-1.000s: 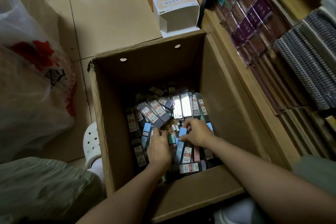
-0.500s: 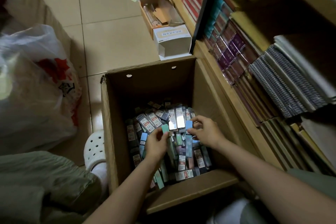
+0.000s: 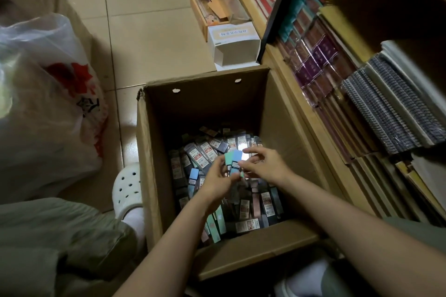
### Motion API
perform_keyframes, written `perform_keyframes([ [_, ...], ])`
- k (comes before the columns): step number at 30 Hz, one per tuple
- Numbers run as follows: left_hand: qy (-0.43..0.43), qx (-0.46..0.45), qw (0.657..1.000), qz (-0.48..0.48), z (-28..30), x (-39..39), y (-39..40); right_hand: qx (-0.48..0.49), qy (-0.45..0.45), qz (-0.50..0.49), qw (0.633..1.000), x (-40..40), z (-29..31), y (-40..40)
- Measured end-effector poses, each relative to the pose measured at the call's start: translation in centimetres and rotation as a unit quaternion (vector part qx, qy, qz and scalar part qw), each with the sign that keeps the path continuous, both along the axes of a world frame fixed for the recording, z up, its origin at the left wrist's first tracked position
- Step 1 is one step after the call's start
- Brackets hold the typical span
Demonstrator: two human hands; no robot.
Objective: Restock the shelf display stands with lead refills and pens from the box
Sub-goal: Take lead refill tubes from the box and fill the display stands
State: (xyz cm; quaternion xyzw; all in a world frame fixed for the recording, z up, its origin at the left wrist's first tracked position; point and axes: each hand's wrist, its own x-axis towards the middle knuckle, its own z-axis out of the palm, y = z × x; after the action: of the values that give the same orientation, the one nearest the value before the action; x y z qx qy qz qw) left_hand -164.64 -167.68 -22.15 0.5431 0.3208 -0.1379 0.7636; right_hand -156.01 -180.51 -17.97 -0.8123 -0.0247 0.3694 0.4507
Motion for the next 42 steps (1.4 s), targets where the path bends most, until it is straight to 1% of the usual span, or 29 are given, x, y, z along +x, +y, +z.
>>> perform_keyframes([
  [1, 0.021, 0.011, 0.999, 0.034, -0.4, -0.1, 0.1, -0.044, -0.027, 0.064, 0.997, 0.0, -0.4, -0.3],
  [2, 0.044, 0.026, 0.997, 0.063, -0.8, -0.1, 0.2, -0.115, -0.058, 0.176, 0.976, 0.0, -0.9, -0.7],
  [3, 0.064, 0.043, 0.994, 0.083, -1.2, -0.2, 0.3, -0.178, -0.072, 0.298, 0.935, -0.4, -1.5, -0.9],
  [4, 0.08, 0.06, 0.991, 0.09, -1.6, -0.3, 0.3, -0.223, -0.072, 0.401, 0.886, -0.8, -2.1, -1.0],
  [5, 0.091, 0.071, 0.989, 0.092, -2.0, -0.4, 0.3, -0.249, -0.066, 0.47, 0.844, -1.3, -2.9, -0.9],
  [6, 0.098, 0.073, 0.988, 0.092, -2.4, -0.4, 0.2, -0.266, -0.071, 0.517, 0.811, -1.8, -3.5, -0.8],
  [7, 0.102, 0.068, 0.988, 0.094, -2.6, -0.4, 0.1, -0.277, -0.097, 0.553, 0.779, -2.1, -4.1, -0.6],
  [9, 0.103, 0.054, 0.988, 0.097, -2.8, -0.3, 0.0, -0.283, -0.174, 0.607, 0.721, -2.5, -5.3, -0.3],
  [10, 0.102, 0.053, 0.989, 0.096, -2.8, -0.3, -0.1, -0.278, -0.206, 0.623, 0.701, -2.8, -5.9, -0.3],
  [11, 0.102, 0.055, 0.989, 0.095, -2.8, -0.4, 0.0, -0.27, -0.227, 0.633, 0.689, -2.9, -6.4, -0.3],
  [12, 0.103, 0.057, 0.988, 0.096, -2.8, -0.4, 0.0, -0.263, -0.236, 0.636, 0.686, -3.0, -6.8, -0.3],
  [14, 0.106, 0.067, 0.987, 0.102, -2.7, -0.4, 0.3, -0.253, -0.238, 0.622, 0.702, -2.8, -7.1, -0.3],
  [17, 0.11, 0.089, 0.984, 0.109, -2.8, -0.4, 0.5, -0.247, -0.239, 0.566, 0.749, -1.3, -6.8, -0.6],
  [19, 0.115, 0.1, 0.982, 0.115, -2.8, -0.5, 0.6, -0.254, -0.25, 0.535, 0.766, -0.2, -6.5, -1.1],
  [21, 0.117, 0.094, 0.981, 0.122, -2.6, -0.5, 0.5, -0.266, -0.256, 0.517, 0.772, 0.1, -6.3, -1.5],
  [24, 0.12, 0.091, 0.983, 0.11, -2.3, -0.6, 0.4, -0.287, -0.266, 0.519, 0.76, -0.5, -6.3, -1.7],
  [25, 0.122, 0.094, 0.983, 0.103, -2.1, -0.7, 0.3, -0.288, -0.274, 0.512, 0.761, -0.8, -6.4, -1.8],
  [26, 0.123, 0.101, 0.983, 0.096, -1.9, -0.7, 0.4, -0.284, -0.278, 0.497, 0.772, -1.1, -6.6, -1.9],
  [29, 0.116, 0.106, 0.984, 0.081, -1.5, -0.6, 0.5, -0.251, -0.273, 0.421, 0.828, -1.5, -6.7, -1.9],
  [30, 0.108, 0.107, 0.986, 0.073, -1.1, -0.5, 0.5, -0.244, -0.268, 0.402, 0.841, -1.5, -6.6, -1.8],
  [34, 0.08, 0.099, 0.992, 0.004, 1.6, 0.6, 1.2, -0.236, -0.218, 0.362, 0.875, -1.6, -5.0, -1.8],
  [37, 0.047, 0.114, 0.989, -0.078, 4.8, 1.9, 2.2, -0.204, -0.192, 0.271, 0.921, -1.7, -2.2, -1.7],
  [39, 0.023, 0.14, 0.979, -0.146, 7.6, 3.3, 3.1, -0.164, -0.201, 0.194, 0.946, -1.0, 1.0, -1.4],
  [42, -0.03, 0.199, 0.947, -0.248, 12.8, 5.9, 4.3, -0.122, -0.239, 0.106, 0.957, 0.8, 7.6, -1.4],
])
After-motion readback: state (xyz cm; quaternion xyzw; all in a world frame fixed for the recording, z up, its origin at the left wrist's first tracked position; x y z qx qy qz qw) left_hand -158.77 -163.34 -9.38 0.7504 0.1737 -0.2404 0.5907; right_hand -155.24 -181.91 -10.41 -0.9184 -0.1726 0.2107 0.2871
